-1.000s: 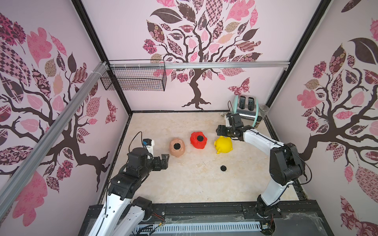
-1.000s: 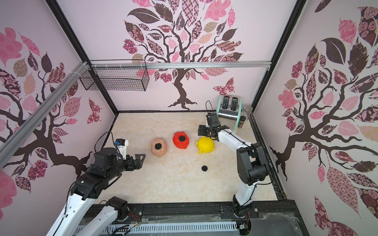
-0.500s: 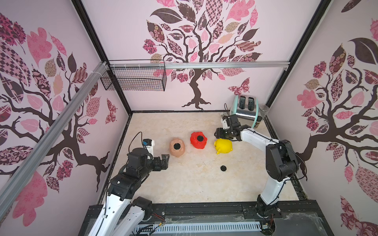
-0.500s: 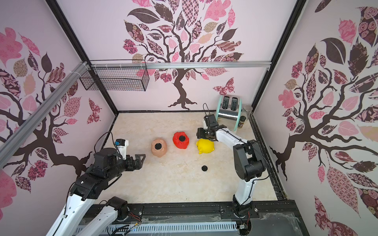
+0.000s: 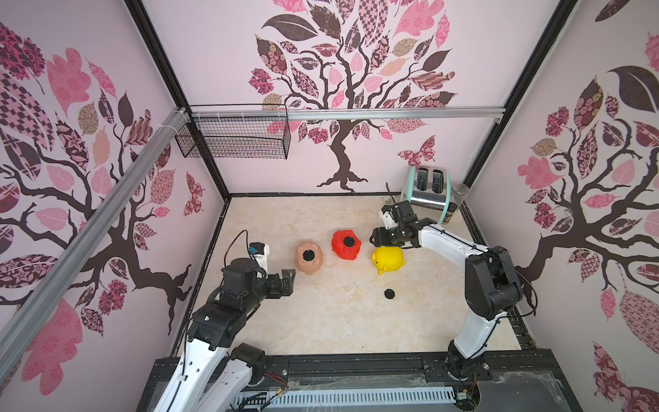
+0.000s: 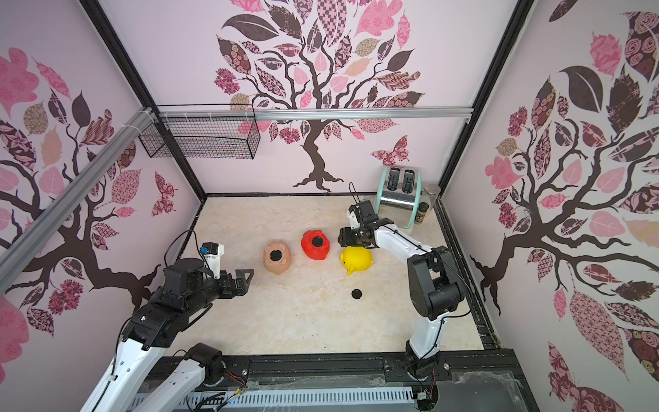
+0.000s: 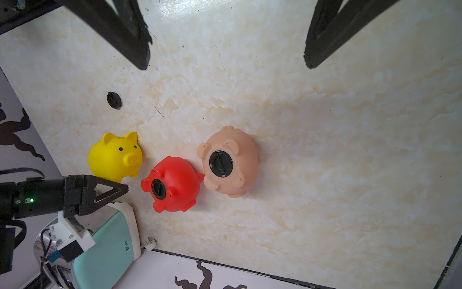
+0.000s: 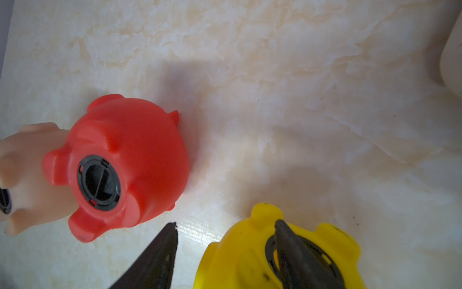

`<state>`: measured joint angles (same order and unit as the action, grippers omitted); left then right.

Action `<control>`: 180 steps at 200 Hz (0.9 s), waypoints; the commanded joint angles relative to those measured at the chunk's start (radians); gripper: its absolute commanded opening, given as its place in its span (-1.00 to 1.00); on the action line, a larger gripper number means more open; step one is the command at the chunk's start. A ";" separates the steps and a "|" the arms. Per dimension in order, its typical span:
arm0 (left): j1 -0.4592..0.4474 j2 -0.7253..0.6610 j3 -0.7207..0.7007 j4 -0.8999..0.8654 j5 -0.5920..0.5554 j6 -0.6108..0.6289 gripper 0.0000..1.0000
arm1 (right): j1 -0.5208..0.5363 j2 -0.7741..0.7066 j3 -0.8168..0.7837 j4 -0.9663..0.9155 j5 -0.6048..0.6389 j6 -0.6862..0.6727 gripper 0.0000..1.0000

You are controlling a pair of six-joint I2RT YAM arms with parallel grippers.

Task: Close piggy banks
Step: Turn over the piggy bank at the center of the board.

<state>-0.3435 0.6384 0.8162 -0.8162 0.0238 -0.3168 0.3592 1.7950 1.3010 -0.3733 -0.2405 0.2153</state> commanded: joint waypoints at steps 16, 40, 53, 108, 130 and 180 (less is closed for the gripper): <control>-0.006 -0.004 -0.003 0.011 -0.004 0.002 0.97 | 0.009 -0.075 0.006 -0.044 -0.024 -0.041 0.41; -0.006 -0.003 -0.002 0.013 0.000 0.002 0.97 | 0.009 -0.121 -0.007 -0.046 0.029 -0.023 0.56; -0.006 -0.001 -0.003 0.012 0.001 0.002 0.97 | 0.008 -0.147 -0.023 -0.050 0.087 0.001 0.63; -0.006 0.001 -0.003 0.015 0.004 0.004 0.97 | 0.024 -0.262 -0.170 -0.025 0.224 0.039 0.72; -0.006 0.000 -0.003 0.013 0.002 0.004 0.97 | 0.032 -0.296 -0.220 -0.058 0.224 0.033 0.69; -0.006 0.001 -0.003 0.013 0.002 0.004 0.97 | 0.057 -0.358 -0.318 -0.100 0.180 0.014 0.68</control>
<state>-0.3470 0.6392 0.8162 -0.8162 0.0242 -0.3168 0.4000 1.4647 0.9977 -0.4221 -0.0490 0.2405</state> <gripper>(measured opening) 0.983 0.842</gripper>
